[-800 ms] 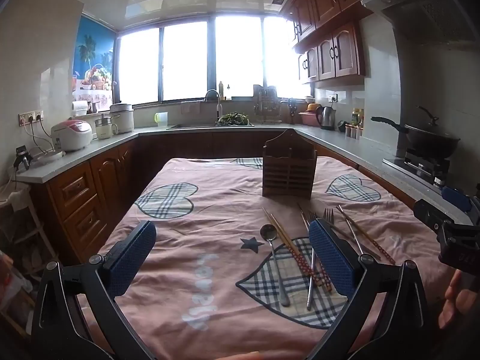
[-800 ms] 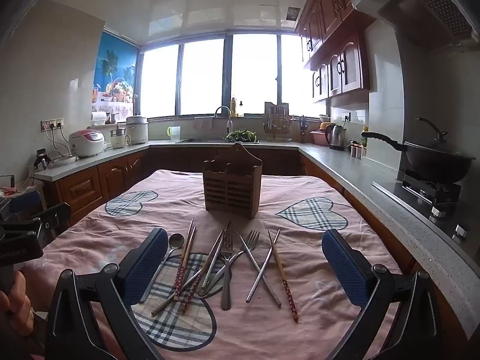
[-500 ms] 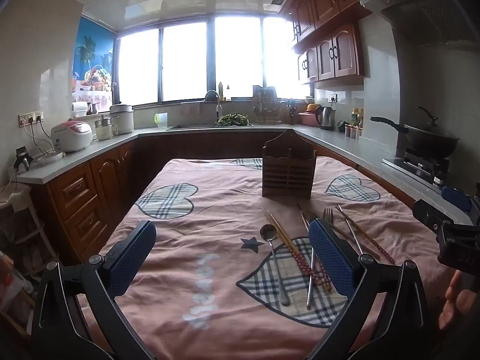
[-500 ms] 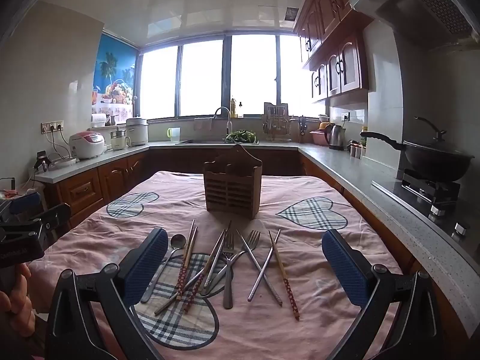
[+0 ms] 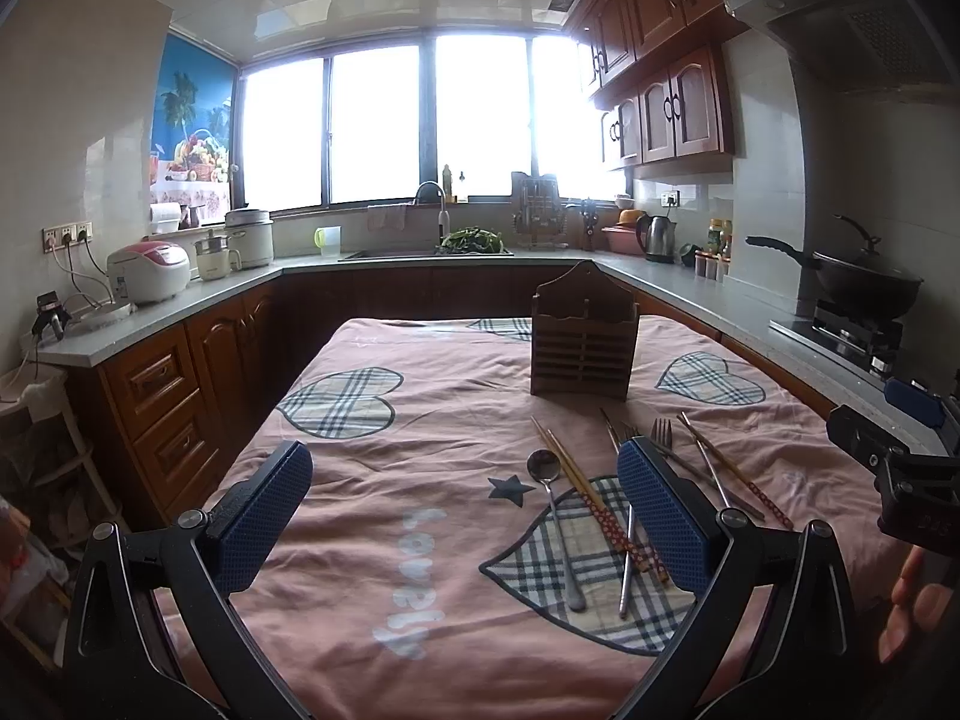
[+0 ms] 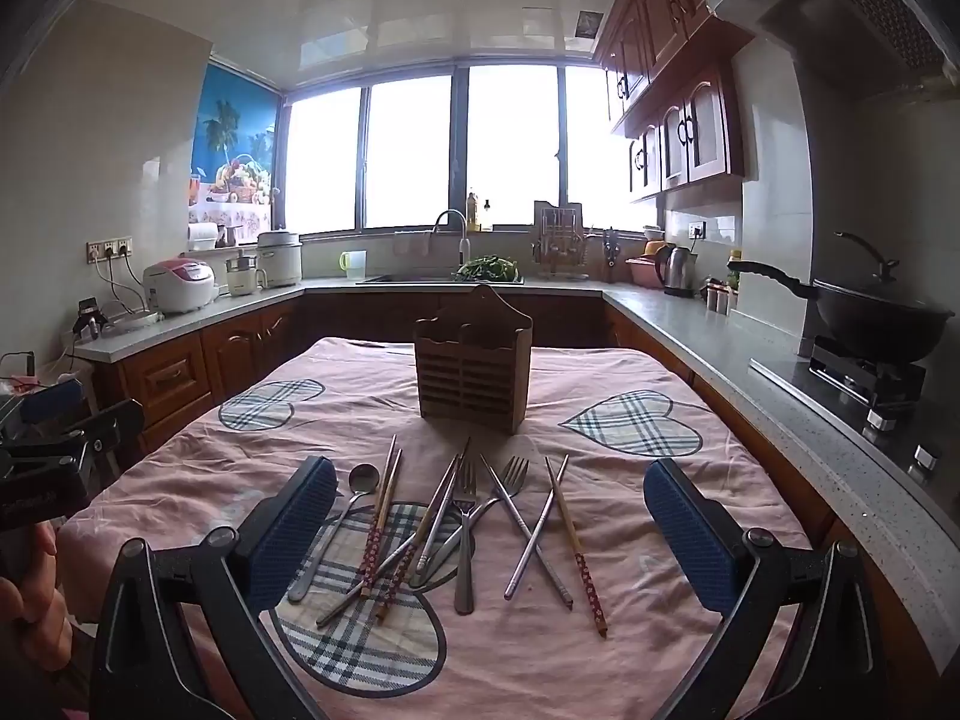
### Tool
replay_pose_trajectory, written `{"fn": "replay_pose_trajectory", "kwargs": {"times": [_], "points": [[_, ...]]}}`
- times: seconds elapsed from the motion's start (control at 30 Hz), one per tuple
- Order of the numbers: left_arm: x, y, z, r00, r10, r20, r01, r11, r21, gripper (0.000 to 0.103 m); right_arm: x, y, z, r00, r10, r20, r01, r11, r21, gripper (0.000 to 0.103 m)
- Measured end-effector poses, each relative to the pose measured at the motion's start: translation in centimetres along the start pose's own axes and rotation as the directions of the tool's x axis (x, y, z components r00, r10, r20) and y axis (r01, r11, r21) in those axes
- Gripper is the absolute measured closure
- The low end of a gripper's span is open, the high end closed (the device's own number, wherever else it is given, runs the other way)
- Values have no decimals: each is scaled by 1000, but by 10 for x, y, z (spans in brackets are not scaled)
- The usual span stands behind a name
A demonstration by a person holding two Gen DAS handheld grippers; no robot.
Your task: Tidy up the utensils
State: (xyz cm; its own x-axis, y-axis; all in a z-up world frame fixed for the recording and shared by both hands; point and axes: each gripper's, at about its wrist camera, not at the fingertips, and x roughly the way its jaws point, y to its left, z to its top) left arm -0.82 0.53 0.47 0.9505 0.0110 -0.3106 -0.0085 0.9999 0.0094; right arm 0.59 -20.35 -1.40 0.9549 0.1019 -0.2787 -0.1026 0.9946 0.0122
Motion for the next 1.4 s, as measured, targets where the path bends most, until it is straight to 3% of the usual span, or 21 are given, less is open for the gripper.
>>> {"fn": "replay_pose_trajectory", "kwargs": {"times": [1.4], "points": [[8,4,-4,1000,-6,-24,5,1000,-16,0,0,5,0,1000,16,-2,-16,1000,4,0]]}}
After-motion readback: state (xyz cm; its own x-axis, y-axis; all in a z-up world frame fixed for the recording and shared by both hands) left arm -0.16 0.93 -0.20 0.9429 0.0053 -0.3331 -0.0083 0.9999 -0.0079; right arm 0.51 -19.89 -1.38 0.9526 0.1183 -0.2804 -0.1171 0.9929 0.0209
